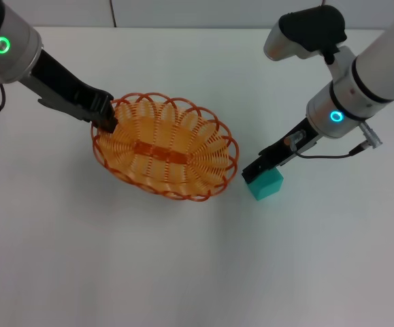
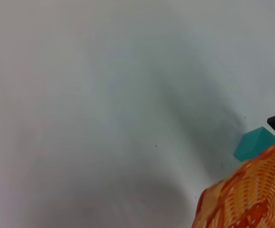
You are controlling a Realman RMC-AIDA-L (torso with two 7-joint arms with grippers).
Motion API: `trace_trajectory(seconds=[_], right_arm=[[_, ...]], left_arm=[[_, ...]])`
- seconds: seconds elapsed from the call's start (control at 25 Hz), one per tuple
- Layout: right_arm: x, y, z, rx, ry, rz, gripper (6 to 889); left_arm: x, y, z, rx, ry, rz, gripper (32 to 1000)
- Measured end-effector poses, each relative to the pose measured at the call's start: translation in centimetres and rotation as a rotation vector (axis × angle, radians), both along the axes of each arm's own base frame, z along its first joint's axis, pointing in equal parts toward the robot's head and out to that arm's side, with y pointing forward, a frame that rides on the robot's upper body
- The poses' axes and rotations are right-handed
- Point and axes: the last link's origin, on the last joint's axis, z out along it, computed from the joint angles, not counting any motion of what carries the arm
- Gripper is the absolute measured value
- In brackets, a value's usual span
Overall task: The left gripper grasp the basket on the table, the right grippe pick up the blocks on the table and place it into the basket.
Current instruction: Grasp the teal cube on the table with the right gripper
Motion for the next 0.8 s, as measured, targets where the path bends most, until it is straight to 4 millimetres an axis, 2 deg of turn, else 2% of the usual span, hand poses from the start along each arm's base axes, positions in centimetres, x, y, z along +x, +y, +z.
trace_trajectory(seconds=[0.8], right_arm=[[1.2, 0.1, -0.9, -0.006, -0.059, 0.032, 735]], left_arm=[[0.2, 0.2, -0.2, 0.004, -0.014, -0.015, 87]])
